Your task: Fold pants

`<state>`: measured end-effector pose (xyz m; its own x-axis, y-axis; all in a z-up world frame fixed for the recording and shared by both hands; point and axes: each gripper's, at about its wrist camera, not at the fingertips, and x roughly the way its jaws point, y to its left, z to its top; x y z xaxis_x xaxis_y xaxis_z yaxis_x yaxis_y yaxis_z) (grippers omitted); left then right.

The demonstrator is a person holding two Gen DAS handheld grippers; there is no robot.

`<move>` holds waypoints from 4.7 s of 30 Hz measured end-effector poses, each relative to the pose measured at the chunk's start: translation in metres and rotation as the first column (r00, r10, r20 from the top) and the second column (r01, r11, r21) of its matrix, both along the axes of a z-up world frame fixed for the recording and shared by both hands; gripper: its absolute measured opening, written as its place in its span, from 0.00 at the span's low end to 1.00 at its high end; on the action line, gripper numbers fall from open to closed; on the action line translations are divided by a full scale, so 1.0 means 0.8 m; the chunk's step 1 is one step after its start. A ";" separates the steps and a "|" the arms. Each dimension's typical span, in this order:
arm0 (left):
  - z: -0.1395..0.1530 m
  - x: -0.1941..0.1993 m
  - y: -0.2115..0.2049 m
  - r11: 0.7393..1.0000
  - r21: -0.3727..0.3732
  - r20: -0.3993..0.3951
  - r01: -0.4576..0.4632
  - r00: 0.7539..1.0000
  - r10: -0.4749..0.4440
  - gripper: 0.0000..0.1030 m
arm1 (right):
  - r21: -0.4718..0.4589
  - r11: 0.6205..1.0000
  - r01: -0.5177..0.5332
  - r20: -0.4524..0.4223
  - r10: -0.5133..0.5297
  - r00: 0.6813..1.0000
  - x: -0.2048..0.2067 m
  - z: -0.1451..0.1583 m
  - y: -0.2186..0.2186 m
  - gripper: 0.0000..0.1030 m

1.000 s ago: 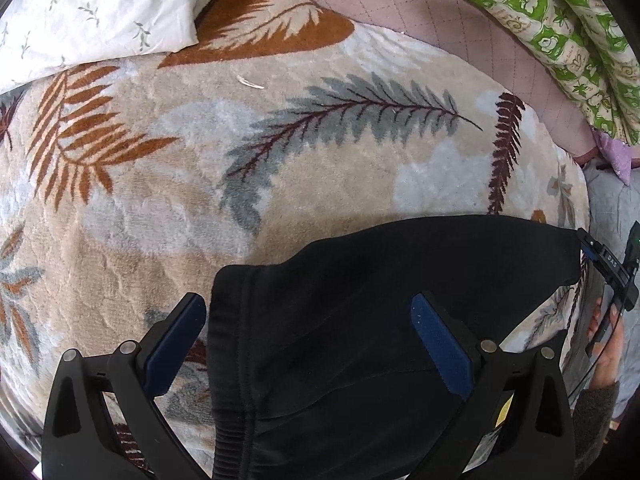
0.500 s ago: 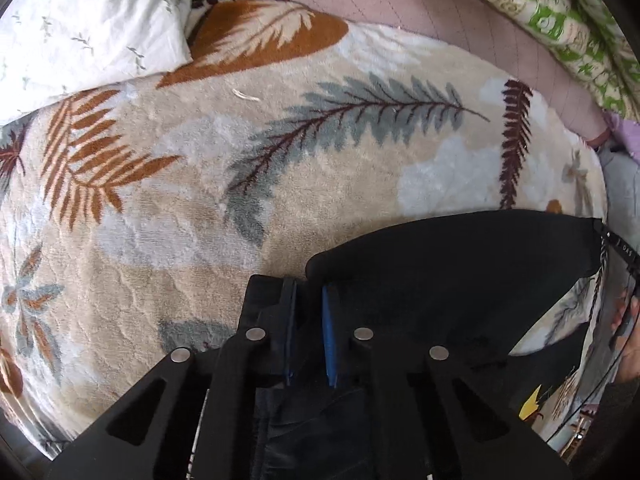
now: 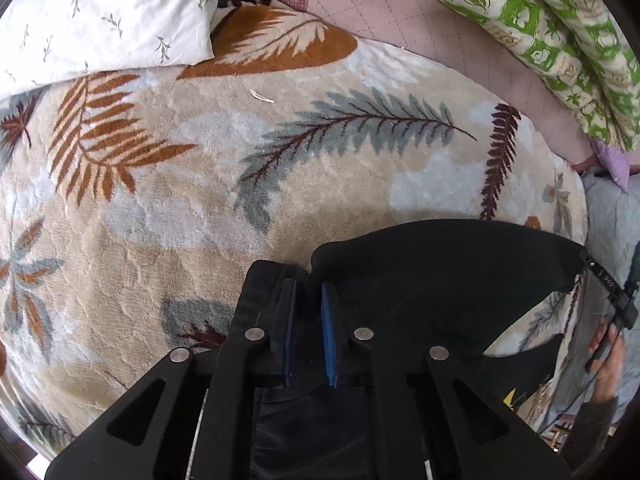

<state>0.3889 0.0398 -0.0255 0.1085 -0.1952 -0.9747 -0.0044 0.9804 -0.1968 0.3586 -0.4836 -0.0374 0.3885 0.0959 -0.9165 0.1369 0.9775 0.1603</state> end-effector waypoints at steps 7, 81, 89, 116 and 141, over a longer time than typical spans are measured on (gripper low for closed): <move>-0.006 0.006 0.020 0.999 0.032 0.005 0.023 1.000 -0.023 0.48 | 0.004 0.999 0.054 -0.021 -0.054 0.998 0.005 -0.024 -0.008 0.24; -0.001 -0.321 0.010 0.940 0.303 0.337 0.159 0.904 -0.262 0.35 | -0.045 0.999 -0.006 0.089 0.010 0.996 -0.354 -0.009 0.022 0.08; 0.026 -0.318 0.078 0.998 -0.016 0.268 0.061 0.962 -0.055 0.36 | 0.163 0.983 0.085 0.100 -0.102 0.990 -0.338 0.005 0.023 0.12; -0.002 -0.194 0.059 0.949 -0.316 0.074 0.007 0.997 0.018 0.29 | 0.161 0.969 0.187 0.021 -0.193 0.981 -0.276 -0.019 0.023 0.31; -0.013 -0.189 0.084 0.979 -0.169 0.127 -0.111 0.983 0.133 0.08 | 0.108 0.982 0.155 0.029 -0.159 0.987 -0.288 -0.019 0.002 0.05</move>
<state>0.2376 0.1068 -0.0363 0.2710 -0.3252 -0.9060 -0.0838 0.9296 -0.3588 0.1278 -0.4818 -0.0523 0.4397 0.1258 -0.8893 0.2796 0.9218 0.2686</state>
